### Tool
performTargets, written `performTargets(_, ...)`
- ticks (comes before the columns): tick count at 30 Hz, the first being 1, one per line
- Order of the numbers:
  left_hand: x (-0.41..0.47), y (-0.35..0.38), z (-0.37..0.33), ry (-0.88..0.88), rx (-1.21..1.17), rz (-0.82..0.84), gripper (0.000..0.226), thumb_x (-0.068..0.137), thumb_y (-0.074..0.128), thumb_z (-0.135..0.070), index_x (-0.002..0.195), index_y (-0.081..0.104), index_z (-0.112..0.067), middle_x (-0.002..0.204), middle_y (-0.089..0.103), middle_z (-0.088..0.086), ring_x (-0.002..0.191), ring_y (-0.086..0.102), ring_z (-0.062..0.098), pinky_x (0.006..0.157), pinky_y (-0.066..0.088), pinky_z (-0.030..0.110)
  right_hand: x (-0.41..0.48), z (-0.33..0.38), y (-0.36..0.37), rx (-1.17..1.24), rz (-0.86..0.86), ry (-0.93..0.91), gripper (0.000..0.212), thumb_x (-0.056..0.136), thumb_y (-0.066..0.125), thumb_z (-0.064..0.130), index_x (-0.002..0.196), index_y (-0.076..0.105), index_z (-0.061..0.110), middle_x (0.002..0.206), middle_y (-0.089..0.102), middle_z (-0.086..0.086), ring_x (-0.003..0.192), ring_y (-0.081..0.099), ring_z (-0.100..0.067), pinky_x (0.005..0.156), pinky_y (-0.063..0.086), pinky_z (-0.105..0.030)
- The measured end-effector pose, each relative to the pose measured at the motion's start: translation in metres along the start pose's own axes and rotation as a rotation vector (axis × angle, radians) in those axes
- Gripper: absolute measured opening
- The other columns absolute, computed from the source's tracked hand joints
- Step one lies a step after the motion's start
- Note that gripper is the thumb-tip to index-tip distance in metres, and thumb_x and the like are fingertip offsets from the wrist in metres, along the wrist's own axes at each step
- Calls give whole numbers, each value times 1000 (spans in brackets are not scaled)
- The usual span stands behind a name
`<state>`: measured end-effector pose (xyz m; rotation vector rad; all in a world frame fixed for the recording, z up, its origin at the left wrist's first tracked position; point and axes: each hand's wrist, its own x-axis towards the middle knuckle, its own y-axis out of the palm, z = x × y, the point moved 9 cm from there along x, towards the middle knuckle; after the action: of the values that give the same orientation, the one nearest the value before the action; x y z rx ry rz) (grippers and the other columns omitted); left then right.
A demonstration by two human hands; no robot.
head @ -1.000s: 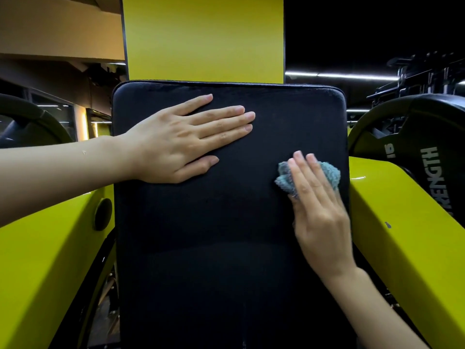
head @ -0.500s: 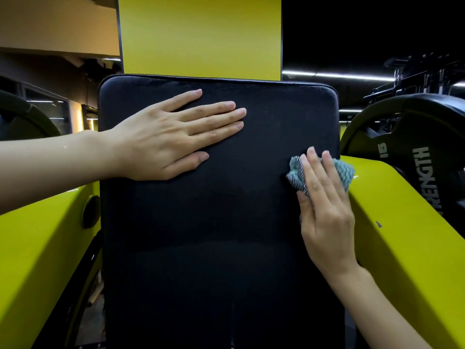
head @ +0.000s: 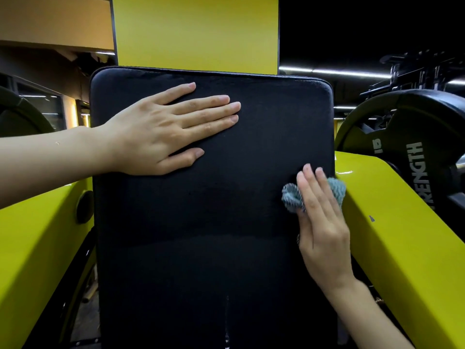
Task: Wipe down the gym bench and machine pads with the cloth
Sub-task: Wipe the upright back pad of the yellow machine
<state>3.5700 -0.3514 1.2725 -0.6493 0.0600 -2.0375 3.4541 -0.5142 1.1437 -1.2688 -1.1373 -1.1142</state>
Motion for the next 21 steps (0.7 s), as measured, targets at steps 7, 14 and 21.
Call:
performTargets(7, 0, 0, 0, 1, 2, -10, 62, 102, 27, -37, 158, 17, -15, 166, 13, 1, 153, 13, 18, 122, 15, 50, 42, -10, -1, 0, -69, 66, 45, 104, 41, 12, 148, 39, 2, 156, 36, -10, 150, 23, -25, 122, 23, -38)
performTargets(14, -1, 0, 0, 3, -4, -10, 61, 102, 25, -38, 158, 17, -15, 166, 13, 0, 153, 13, 18, 122, 15, 50, -15, 17, 7, -52, -69, 112, 45, 102, 43, 13, 146, 41, 4, 155, 38, -9, 150, 23, -28, 121, 25, -44)
performTargets(21, -1, -1, -1, 3, -3, -22, 60, 102, 25, -37, 158, 18, -15, 165, 14, 1, 153, 13, 18, 123, 14, 50, -64, 39, 21, -69, -26, 90, 48, 99, 45, 10, 147, 37, 6, 154, 40, -8, 148, 28, -30, 120, 27, -44)
